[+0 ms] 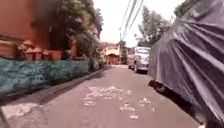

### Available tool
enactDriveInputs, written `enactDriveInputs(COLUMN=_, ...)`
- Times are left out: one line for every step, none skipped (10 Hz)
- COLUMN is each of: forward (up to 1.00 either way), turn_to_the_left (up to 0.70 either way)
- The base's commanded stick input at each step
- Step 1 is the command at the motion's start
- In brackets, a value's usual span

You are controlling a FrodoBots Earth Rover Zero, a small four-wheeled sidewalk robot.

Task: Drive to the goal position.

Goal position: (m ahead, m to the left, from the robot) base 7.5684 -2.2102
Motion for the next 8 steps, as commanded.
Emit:
enactDriveInputs(forward=0.7, turn_to_the_left=0.0)
enactDriveInputs(forward=0.7, turn_to_the_left=0.0)
enactDriveInputs(forward=0.7, turn_to_the_left=0.0)
enactDriveInputs(forward=0.7, turn_to_the_left=0.0)
enactDriveInputs(forward=0.7, turn_to_the_left=0.0)
enactDriveInputs(forward=0.7, turn_to_the_left=0.02)
enactDriveInputs(forward=0.7, turn_to_the_left=0.0)
enactDriveInputs(forward=0.7, turn_to_the_left=0.0)
